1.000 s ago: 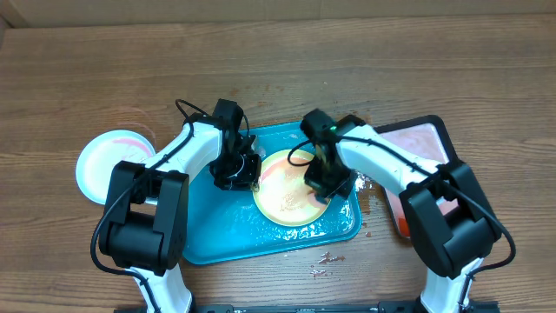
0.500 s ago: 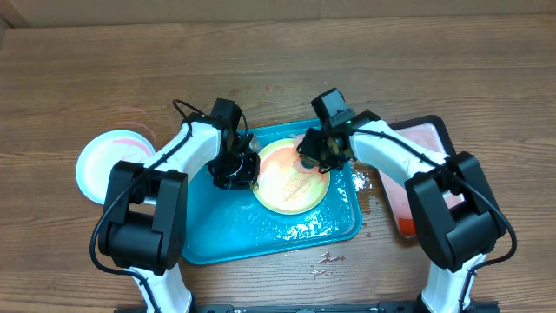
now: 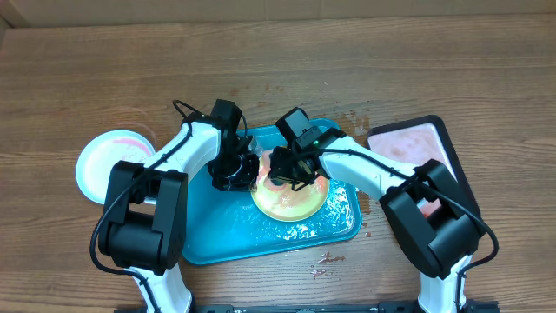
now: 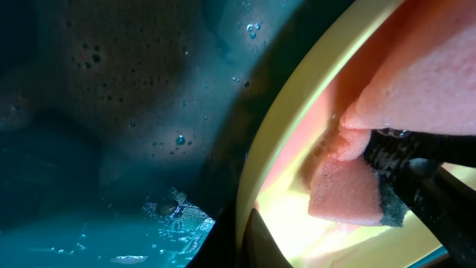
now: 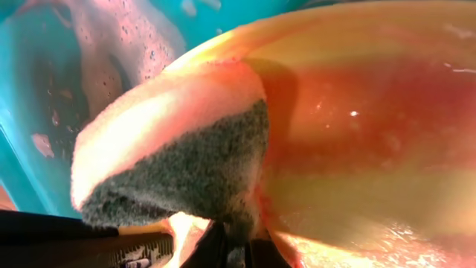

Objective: Clean dirty plates on tray and stack at the side

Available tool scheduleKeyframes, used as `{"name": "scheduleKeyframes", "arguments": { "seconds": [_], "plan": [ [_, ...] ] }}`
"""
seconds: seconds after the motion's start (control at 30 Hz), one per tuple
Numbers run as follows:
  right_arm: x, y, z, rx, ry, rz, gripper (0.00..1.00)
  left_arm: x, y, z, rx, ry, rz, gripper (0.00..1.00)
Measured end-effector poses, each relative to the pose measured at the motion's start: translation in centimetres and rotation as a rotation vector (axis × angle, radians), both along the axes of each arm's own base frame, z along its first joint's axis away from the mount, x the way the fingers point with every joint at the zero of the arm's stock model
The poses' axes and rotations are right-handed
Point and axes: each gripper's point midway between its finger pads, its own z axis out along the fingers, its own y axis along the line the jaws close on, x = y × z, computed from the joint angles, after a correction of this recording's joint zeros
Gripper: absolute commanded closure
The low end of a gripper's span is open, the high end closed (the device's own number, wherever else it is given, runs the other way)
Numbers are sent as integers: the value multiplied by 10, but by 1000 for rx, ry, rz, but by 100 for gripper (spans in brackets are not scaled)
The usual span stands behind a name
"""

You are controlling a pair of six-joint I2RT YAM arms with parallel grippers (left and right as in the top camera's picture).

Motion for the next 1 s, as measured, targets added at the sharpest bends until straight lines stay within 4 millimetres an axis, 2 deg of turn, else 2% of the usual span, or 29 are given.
{"name": "scheduleKeyframes", "arguments": {
  "seconds": [0.23, 0.33, 0.47, 0.53, 0.7, 1.0],
  "plan": [
    [6, -13, -1, 37, 81, -76, 96, 0, 0, 0, 2, 2, 0, 95],
    [14, -40, -2, 24, 152, -162, 96, -1, 0, 0, 2, 2, 0, 95],
    [25, -86, -2, 14, 250, -285, 96, -1, 0, 0, 0, 2, 0, 96],
    [20, -93, -2, 5, 276, -276, 96, 0, -3, 1, -14, -1, -1, 96],
    [5, -100, -2, -32, 302, -201, 96, 0, -5, 1, -18, -2, -5, 96],
    [-14, -87, -1, -70, 259, -7, 96, -1, -5, 1, -15, 3, -2, 95]
  ]
}}
